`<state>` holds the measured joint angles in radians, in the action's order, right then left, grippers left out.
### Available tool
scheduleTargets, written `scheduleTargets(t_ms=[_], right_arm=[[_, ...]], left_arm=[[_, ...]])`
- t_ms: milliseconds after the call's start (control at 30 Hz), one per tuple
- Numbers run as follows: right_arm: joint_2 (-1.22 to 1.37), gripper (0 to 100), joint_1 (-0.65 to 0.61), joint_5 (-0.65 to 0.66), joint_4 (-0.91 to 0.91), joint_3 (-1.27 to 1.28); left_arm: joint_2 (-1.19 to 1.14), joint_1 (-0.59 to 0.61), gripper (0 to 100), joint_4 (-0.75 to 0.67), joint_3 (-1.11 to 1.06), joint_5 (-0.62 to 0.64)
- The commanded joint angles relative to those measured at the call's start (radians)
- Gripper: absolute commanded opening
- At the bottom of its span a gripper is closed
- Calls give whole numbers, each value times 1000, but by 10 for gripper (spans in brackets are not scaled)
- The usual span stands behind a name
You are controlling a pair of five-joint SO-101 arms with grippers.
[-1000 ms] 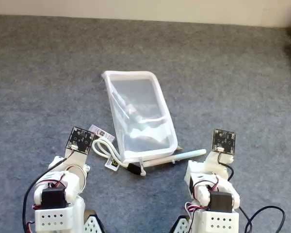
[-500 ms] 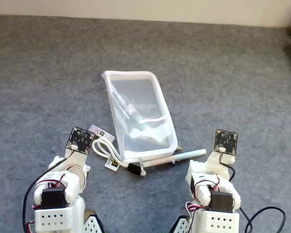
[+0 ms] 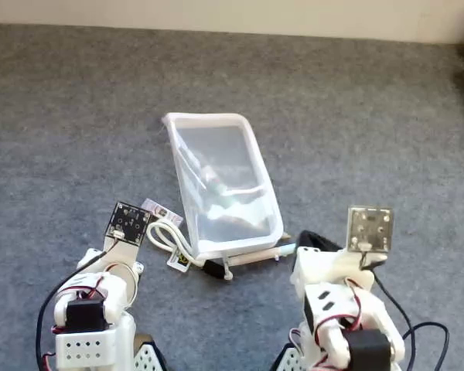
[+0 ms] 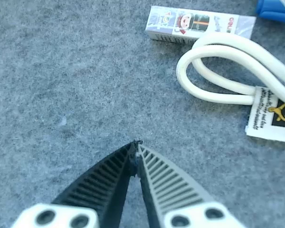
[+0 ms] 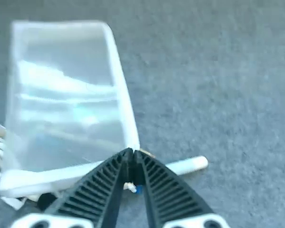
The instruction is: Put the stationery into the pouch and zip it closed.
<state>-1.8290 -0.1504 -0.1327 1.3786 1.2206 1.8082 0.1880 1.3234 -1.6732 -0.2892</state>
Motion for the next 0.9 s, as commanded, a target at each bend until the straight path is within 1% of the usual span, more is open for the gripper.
scheduleTargets(t_ms=[0,100,333,367,433,600,633,867], right_arm=[[99,5,-65,-17,7,-70],[251,5,-137,-21,8,-107],[602,10,-355,-23,5,-240],[641,10,-390,-38,4,-243],[710,20,-463,-110,1,-249],[857,178,-578,-232,-147,-242],[883,193,-599,-245,-174,-240],[1026,187,-688,-319,-335,-240]], left_arm=[[10,-16,7,3,-22,-8],[10,-16,7,3,-22,-8],[10,-16,7,3,-22,-8],[10,-16,7,3,-22,-8],[10,-16,7,3,-22,-8],[10,-16,7,3,-22,-8],[10,-16,7,3,-22,-8],[10,-16,7,3,-22,-8]])
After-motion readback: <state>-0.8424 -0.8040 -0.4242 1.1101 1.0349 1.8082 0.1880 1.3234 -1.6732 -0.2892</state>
